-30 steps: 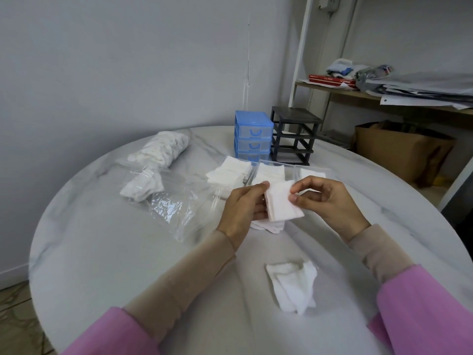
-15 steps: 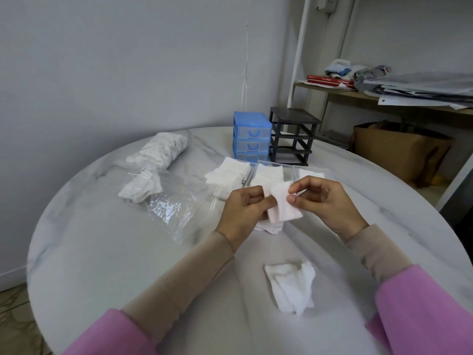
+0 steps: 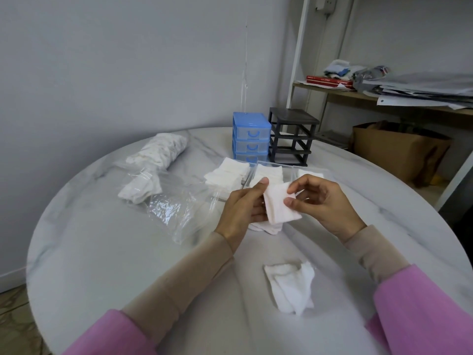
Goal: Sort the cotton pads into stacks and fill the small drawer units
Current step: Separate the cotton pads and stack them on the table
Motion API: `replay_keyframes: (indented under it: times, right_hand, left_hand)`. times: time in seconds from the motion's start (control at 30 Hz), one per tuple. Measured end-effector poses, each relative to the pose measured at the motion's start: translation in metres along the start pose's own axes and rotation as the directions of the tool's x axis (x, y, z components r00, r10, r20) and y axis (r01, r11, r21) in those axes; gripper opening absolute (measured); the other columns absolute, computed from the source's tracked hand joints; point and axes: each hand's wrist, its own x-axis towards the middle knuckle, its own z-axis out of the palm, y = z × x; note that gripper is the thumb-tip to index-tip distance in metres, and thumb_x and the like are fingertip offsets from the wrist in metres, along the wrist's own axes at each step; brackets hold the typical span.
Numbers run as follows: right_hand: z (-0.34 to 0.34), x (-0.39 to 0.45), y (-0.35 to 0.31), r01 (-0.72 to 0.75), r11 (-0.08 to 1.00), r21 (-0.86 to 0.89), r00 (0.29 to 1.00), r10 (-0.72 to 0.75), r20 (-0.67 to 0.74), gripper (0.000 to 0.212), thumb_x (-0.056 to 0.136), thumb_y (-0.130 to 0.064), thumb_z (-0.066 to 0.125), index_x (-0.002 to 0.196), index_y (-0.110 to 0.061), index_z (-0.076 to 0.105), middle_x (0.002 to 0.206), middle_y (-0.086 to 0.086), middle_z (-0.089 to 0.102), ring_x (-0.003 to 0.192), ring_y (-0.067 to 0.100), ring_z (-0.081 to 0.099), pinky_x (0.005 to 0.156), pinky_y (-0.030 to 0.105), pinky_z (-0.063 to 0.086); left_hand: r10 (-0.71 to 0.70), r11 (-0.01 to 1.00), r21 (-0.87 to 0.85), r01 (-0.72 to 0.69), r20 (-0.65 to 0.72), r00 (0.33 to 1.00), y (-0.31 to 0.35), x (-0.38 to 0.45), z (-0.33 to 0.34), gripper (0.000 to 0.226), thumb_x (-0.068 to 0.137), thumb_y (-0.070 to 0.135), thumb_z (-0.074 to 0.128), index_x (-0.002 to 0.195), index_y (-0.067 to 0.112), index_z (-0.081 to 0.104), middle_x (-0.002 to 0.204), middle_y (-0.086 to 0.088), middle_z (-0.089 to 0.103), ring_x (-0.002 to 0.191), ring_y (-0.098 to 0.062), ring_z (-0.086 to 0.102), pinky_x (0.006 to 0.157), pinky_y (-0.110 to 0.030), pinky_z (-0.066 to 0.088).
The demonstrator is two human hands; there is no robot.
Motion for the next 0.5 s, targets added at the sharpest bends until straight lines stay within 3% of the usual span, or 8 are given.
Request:
replay_keyframes:
  times: [0.07, 0.13, 0.2, 0.33, 0.5]
  right_hand:
    - [0.0001, -0.0004, -0.0006, 0.008, 1.000, -0.011, 1.000, -0.008, 0.003, 0.020, 0.072, 0.005, 0.072, 0.076, -0.011, 0.060, 0.077, -0.005, 0.059, 0.058, 0.005, 0.051, 0.061, 0.017, 0.046]
    - [0.0003, -0.0009, -0.0013, 0.017, 1.000, -0.025, 1.000, -0.017, 0.008, 0.021, 0.072, 0.004, 0.073, 0.078, -0.011, 0.060, 0.079, -0.003, 0.059, 0.058, 0.004, 0.051, 0.059, 0.016, 0.046]
    - [0.0002, -0.0012, -0.0015, 0.018, 0.999, -0.049, 1.000, -0.017, 0.007, 0.022, 0.072, 0.002, 0.074, 0.081, -0.013, 0.060, 0.079, -0.003, 0.058, 0.059, 0.005, 0.051, 0.058, 0.016, 0.045]
    - [-0.0001, -0.0007, 0.0011, -0.018, 0.997, -0.077, 1.000, 0.016, -0.017, 0.033, 0.071, -0.004, 0.076, 0.092, -0.021, 0.057, 0.086, -0.002, 0.058, 0.067, 0.008, 0.052, 0.059, 0.019, 0.045]
    - [0.0009, 0.0003, 0.0043, -0.046, 0.996, -0.070, 0.999, 0.045, -0.026, 0.031, 0.074, -0.006, 0.073, 0.094, -0.022, 0.057, 0.090, -0.001, 0.063, 0.076, 0.003, 0.059, 0.073, 0.016, 0.050]
  left_hand:
    - [0.032, 0.999, 0.042, -0.032, -0.005, 0.999, -0.0030, 0.0004, 0.0002, 0.030, 0.090, 0.019, 0.058, 0.093, -0.010, 0.064, 0.084, -0.016, 0.069, 0.074, -0.019, 0.067, 0.069, -0.028, 0.055]
    - [0.072, 0.995, 0.071, -0.072, 0.010, 0.997, -0.0050, 0.0002, 0.0000, 0.017, 0.087, 0.009, 0.061, 0.091, -0.007, 0.067, 0.084, -0.016, 0.068, 0.078, -0.023, 0.064, 0.075, -0.034, 0.053]
    - [0.097, 0.992, 0.084, -0.099, 0.022, 0.995, -0.0070, 0.0013, -0.0009, 0.008, 0.086, 0.003, 0.060, 0.088, 0.002, 0.068, 0.077, -0.008, 0.070, 0.074, -0.018, 0.065, 0.073, -0.031, 0.055]
    - [0.114, 0.988, 0.103, -0.117, 0.035, 0.993, -0.0086, 0.0026, -0.0024, 0.012, 0.089, 0.000, 0.055, 0.085, 0.005, 0.066, 0.077, -0.005, 0.068, 0.075, -0.017, 0.064, 0.073, -0.028, 0.054]
    - [0.131, 0.991, 0.035, -0.132, 0.039, 0.991, -0.0077, 0.0025, -0.0011, 0.014, 0.092, -0.003, 0.049, 0.088, 0.007, 0.059, 0.073, 0.000, 0.067, 0.066, -0.006, 0.064, 0.065, -0.019, 0.054]
